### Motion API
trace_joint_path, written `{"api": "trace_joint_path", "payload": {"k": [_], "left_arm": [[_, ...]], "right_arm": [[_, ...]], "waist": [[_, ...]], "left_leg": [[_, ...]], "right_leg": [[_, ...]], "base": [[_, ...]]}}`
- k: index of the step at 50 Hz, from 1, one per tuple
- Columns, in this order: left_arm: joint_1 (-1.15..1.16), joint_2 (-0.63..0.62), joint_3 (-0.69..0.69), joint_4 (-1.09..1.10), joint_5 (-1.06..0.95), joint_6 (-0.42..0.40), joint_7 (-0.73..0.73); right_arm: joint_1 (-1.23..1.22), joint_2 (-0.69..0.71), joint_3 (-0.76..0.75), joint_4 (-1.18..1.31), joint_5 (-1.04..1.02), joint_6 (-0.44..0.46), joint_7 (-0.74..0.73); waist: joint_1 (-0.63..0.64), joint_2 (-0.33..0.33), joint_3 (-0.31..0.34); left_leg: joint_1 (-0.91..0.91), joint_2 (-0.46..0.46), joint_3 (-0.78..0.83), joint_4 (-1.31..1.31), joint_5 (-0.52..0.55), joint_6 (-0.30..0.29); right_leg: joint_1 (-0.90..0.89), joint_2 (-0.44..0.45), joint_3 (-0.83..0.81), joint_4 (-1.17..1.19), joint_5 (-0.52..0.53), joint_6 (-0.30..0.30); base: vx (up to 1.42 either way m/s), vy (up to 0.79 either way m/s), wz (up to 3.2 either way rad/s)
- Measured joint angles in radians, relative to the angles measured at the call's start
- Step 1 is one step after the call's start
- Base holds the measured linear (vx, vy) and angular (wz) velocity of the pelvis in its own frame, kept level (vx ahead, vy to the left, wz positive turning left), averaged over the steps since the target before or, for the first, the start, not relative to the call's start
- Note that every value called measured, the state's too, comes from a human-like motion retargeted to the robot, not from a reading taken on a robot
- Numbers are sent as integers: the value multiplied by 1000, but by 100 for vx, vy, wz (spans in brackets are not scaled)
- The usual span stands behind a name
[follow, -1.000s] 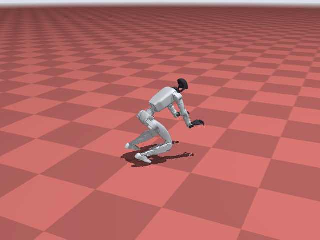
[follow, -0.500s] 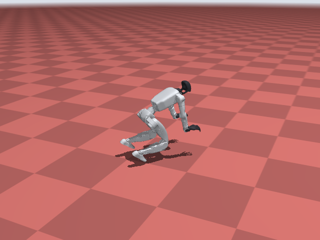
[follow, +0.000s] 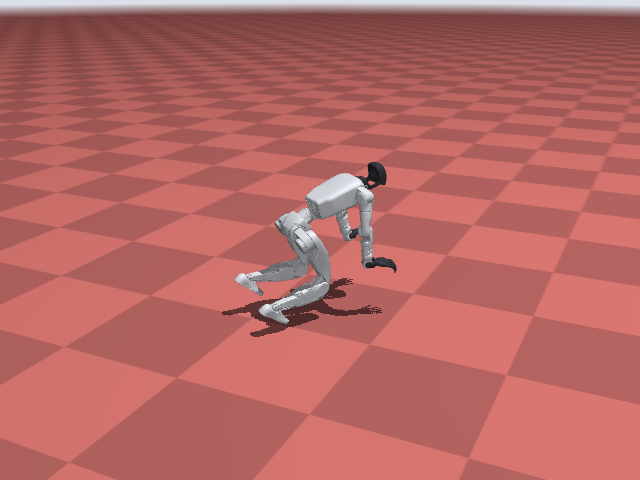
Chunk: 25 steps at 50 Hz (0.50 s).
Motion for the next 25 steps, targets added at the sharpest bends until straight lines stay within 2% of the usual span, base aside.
{"api": "trace_joint_path", "payload": {"k": [14,25], "left_arm": [[14,-45,32,-31,-7,-9,75],[27,-79,53,-78,-14,-19,104]], "right_arm": [[28,-19,-32,115,17,-26,-7],[40,-55,-58,180,17,-37,-7]], "waist": [[16,26,-36],[-7,57,-59]], "left_leg": [[-17,39,34,-64,0,14],[-36,14,38,-152,0,40]], "right_leg": [[-4,0,-6,-121,0,7],[-5,-20,-4,-165,7,34]], "base": [[8,2,7],[6,2,38]]}}
